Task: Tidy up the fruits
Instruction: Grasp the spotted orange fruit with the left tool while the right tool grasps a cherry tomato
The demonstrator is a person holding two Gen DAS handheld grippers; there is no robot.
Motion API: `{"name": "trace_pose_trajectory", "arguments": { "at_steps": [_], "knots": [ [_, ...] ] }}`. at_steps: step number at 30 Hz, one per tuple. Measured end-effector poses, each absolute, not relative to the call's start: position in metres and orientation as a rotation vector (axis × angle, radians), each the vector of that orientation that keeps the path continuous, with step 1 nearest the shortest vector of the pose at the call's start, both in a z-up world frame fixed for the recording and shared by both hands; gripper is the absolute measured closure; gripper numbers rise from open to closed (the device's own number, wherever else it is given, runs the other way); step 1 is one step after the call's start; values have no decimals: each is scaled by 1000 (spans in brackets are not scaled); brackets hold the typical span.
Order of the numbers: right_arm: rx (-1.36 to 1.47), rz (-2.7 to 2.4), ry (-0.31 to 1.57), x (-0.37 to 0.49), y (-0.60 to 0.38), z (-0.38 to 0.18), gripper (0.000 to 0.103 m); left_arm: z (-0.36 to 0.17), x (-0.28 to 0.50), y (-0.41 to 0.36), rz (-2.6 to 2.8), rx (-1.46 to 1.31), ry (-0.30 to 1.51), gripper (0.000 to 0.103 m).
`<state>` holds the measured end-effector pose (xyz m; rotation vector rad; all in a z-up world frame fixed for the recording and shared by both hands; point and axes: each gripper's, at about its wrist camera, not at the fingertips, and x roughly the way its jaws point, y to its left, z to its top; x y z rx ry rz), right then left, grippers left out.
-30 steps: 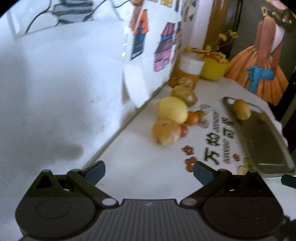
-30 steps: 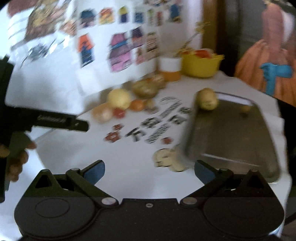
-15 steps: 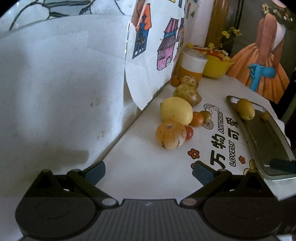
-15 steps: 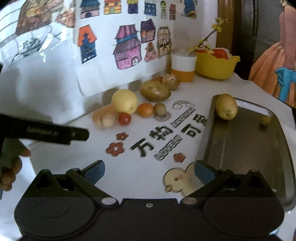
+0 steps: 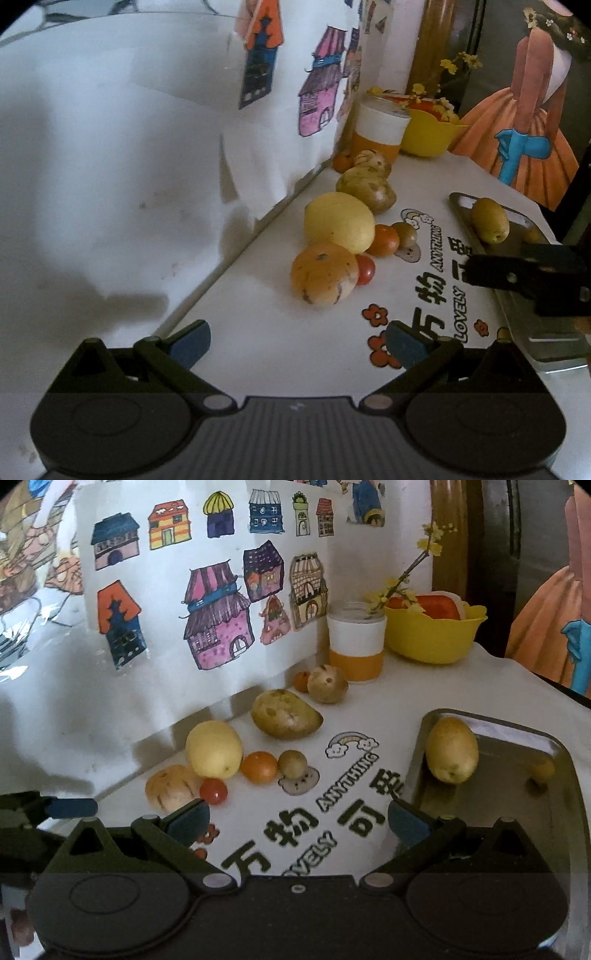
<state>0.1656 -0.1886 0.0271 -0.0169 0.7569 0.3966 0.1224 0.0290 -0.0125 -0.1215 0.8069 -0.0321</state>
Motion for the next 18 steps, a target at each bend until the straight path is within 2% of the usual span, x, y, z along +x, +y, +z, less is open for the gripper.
{"name": "trace_pose_trajectory", "arguments": {
  "at_steps": [4,9,18],
  "knots": [
    [-31,420,773,175,-187,21,3,-14,127,25,-37,-123,799,0],
    [-40,487,792,184,-184,15,12,-17,134,21,-55,-115,797,3],
    [-38,612,850,202,-166,2,36,-23,141,13,-103,-69,774,27]
  ]
}}
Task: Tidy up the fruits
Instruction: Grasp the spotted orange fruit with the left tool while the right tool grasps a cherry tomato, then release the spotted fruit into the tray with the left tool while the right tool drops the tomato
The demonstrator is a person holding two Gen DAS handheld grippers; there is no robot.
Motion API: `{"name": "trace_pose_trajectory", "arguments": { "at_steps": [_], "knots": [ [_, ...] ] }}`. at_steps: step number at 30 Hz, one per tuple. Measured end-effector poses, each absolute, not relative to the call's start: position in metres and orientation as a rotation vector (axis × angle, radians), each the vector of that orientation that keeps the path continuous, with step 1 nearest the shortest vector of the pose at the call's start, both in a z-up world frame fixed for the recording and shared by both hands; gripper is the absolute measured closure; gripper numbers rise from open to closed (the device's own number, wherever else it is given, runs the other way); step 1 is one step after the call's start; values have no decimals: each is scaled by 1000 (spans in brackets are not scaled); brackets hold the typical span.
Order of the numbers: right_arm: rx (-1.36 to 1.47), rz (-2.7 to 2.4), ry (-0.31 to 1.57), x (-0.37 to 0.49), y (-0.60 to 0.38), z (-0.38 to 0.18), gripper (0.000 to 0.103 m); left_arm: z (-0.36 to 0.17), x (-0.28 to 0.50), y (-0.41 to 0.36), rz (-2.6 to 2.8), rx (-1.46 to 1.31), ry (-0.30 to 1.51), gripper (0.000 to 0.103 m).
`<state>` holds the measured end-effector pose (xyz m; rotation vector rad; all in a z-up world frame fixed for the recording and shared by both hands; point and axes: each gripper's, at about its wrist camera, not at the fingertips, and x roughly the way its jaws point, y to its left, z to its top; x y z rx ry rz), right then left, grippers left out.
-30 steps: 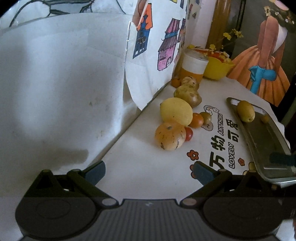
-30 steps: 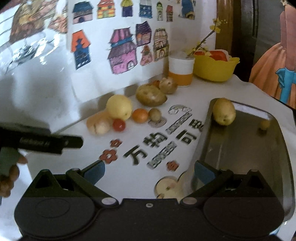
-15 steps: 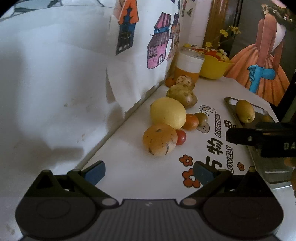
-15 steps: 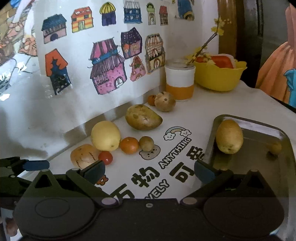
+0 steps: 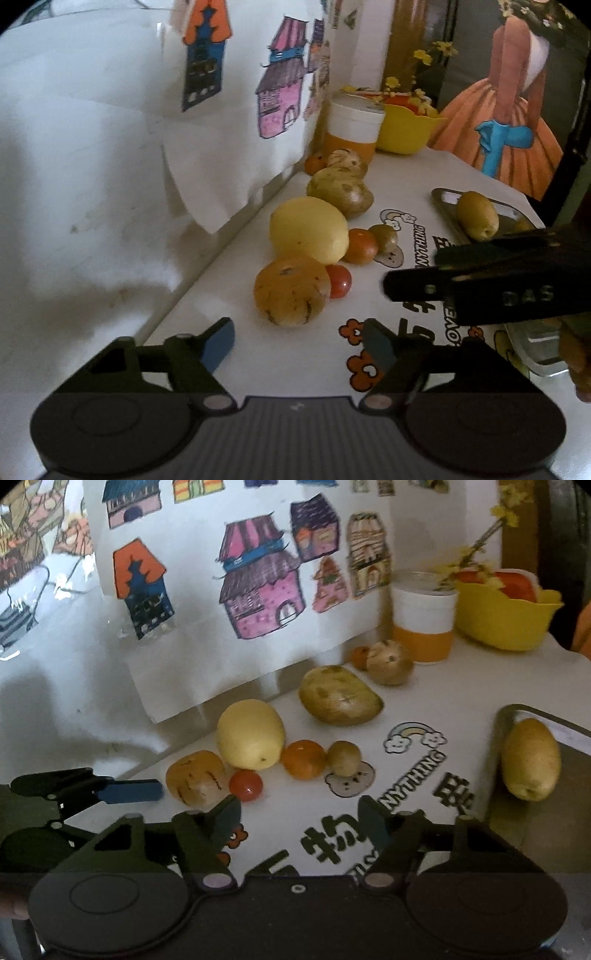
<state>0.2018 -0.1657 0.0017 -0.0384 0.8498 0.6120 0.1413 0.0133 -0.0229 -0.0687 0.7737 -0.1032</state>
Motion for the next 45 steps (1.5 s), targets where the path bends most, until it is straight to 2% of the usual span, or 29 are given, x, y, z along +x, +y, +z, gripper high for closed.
{"name": "trace_pose_trajectory", "arguments": {
  "at_steps": [7,16,19,21,24,26,45],
  "knots": [
    [-34,671,885,215,-149,-6,50,-23,144,15,-100,-52,759,43],
    [-29,676,883,221,-138,-14,52,-23,147,16,-104,-42,751,46],
    [-16,675,879,221,-137,-15,56,-24,149,18,-99,-42,750,46],
    [-6,682,877,222,-137,-16,61,-23,149,19,-102,-47,750,46],
    [-8,698,875,219,-133,-17,70,-24,149,18,-114,-41,751,54],
    [-1,710,880,219,-131,-18,80,-24,149,17,-114,-32,748,55],
    [76,630,860,190,-166,-15,81,-21,136,9,-157,-66,765,60]
  ]
}}
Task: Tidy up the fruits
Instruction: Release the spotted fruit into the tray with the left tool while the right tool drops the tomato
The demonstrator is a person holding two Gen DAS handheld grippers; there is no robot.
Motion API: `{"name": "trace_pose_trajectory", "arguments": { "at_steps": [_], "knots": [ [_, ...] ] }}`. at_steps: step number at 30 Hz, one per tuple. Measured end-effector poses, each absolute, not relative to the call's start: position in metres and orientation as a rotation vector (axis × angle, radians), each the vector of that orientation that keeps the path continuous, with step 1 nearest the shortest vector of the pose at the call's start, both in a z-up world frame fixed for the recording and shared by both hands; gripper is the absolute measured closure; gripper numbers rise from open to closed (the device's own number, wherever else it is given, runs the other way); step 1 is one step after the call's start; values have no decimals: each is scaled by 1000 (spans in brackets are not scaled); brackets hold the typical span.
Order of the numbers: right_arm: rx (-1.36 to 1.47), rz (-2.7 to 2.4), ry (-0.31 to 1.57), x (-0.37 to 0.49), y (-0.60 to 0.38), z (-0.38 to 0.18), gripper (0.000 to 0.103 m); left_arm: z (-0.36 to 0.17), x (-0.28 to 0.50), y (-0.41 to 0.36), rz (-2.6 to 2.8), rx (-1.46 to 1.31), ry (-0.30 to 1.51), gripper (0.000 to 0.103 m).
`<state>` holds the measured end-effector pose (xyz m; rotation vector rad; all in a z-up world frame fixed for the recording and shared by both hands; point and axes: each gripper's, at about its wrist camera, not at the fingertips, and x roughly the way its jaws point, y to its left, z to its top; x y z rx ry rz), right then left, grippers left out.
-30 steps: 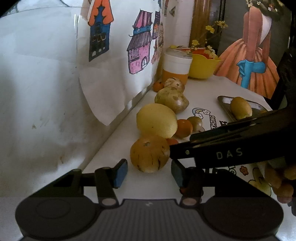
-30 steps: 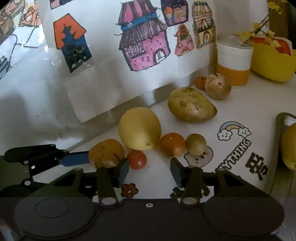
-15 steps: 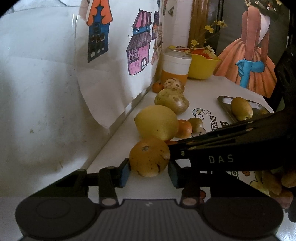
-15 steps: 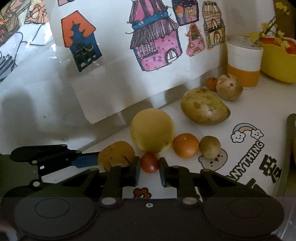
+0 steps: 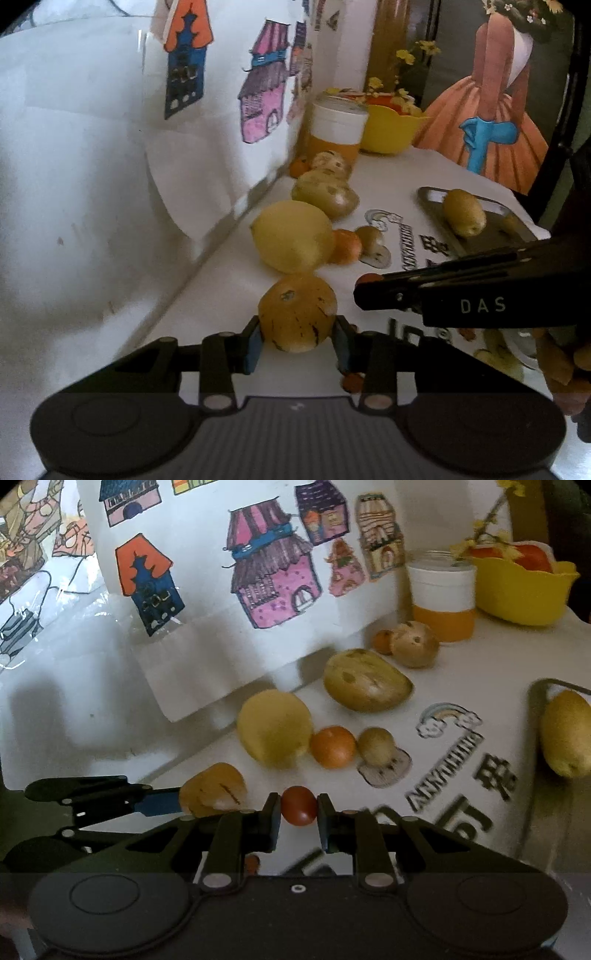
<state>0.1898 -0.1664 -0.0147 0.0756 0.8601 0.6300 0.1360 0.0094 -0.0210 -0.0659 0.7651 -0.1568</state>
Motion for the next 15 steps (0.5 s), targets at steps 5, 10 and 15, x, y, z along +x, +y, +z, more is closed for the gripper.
{"name": "trace_pose_trajectory", "arguments": {
  "at_steps": [5,10,15],
  "knots": [
    [90,591,826,172,-186,-7,81,-20,126,0,-176,-66,772,60],
    [126,531,787,158,-214,6,81,-13,123,-13,-204,-69,762,60],
    [142,443,744,145,-249,14,81,1,128,-34,-261,-70,740,60]
  ]
}}
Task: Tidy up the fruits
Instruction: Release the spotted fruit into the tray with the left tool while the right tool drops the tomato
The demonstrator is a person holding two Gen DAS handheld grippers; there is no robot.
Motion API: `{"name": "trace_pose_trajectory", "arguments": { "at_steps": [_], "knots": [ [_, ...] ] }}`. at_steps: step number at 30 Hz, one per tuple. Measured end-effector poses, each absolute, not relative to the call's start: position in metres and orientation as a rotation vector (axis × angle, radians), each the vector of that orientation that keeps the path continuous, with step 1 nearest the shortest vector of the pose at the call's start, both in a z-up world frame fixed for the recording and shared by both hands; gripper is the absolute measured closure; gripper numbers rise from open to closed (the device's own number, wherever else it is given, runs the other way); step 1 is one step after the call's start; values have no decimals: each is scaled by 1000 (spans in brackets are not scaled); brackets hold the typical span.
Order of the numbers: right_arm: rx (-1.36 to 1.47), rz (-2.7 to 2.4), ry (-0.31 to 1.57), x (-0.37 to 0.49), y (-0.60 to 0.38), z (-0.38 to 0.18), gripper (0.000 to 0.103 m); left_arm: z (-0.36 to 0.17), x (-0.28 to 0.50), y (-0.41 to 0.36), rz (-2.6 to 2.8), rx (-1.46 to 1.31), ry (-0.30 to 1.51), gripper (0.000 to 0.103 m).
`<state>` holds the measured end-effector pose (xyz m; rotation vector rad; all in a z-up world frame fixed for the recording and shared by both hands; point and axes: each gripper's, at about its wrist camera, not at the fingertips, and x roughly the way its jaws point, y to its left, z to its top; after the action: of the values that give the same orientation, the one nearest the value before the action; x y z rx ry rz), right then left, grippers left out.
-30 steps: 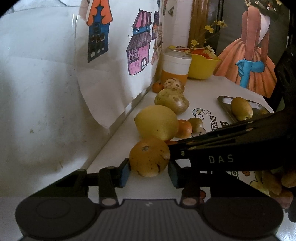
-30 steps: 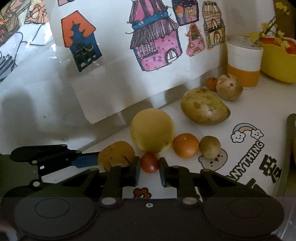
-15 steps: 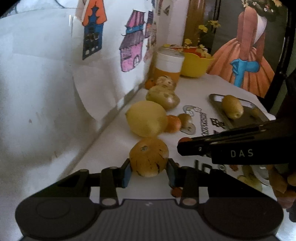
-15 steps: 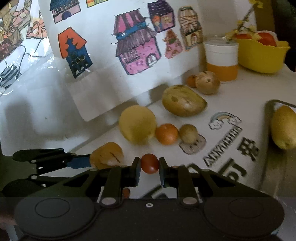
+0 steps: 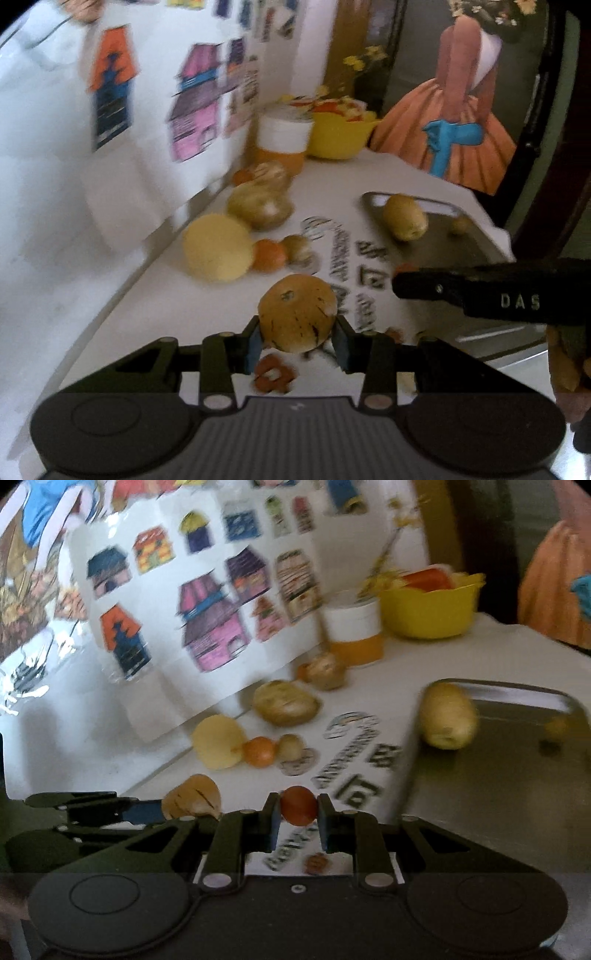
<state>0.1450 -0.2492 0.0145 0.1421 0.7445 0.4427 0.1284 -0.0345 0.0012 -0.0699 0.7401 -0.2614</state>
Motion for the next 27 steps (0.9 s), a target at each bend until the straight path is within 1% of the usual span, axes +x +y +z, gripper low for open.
{"name": "trace_pose_trajectory", "arguments": {
  "at_steps": [5,12,20,27],
  "knots": [
    [151,333,702,142,-298,23,81,15,146,-65,-332,-62,723,60],
    [158,211,678,165,-354,28,81,23,175,-119,-406,-46,709,60],
    [149,158,678,196,-392,23,81,9,204,-168,-430,-34,748,60],
    [147,149,701,212,-403,10,81,-4,215,-186,-426,-20,783,60]
  ]
}}
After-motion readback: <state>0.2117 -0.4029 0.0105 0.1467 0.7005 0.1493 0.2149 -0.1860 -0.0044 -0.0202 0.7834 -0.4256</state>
